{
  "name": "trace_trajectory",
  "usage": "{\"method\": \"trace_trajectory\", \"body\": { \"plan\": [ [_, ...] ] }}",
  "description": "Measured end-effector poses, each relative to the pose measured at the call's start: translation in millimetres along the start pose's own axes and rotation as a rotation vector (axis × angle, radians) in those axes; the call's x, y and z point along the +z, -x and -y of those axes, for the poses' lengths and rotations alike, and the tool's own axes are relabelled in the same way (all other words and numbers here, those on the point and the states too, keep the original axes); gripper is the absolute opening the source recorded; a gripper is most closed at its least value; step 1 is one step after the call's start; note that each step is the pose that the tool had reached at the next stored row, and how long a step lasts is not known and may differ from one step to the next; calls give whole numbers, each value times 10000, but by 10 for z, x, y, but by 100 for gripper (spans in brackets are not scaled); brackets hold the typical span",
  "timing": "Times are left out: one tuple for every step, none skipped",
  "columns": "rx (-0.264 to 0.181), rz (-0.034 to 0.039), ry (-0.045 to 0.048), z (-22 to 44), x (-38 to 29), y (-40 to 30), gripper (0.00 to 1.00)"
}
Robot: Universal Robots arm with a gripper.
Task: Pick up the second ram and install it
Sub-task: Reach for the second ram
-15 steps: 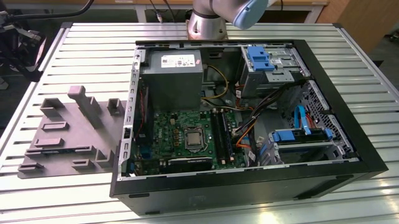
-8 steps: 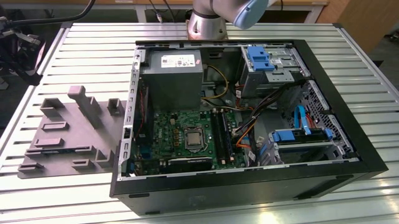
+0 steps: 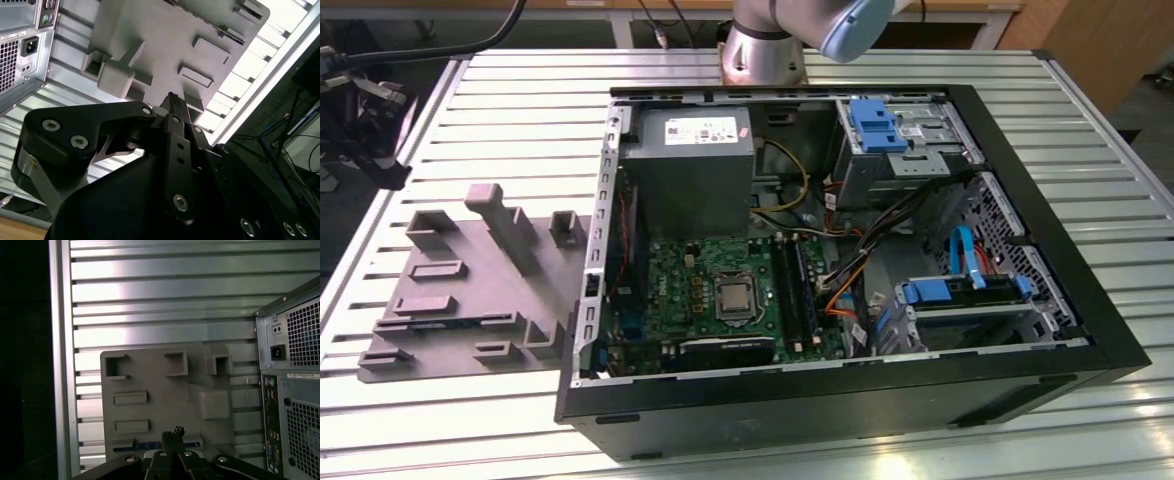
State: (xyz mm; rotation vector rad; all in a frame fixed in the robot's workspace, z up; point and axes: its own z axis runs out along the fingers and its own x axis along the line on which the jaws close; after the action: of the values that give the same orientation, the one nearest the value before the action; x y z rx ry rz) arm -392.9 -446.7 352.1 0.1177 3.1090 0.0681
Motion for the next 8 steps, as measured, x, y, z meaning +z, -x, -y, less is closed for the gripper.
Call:
{"method": "trace_trajectory", "body": {
  "plan": [
    [0,0,0,5,5,-1,11],
    [1,0,0,11,10,-2,11],
    [1,1,0,15,15,-4,11],
    [0,1,0,20,20,-5,11],
    [0,1,0,25,25,-6,11],
    [0,1,0,30,31,-7,11],
    [0,1,0,34,36,-8,11],
    [1,0,0,38,41,-10,11]
  ]
}}
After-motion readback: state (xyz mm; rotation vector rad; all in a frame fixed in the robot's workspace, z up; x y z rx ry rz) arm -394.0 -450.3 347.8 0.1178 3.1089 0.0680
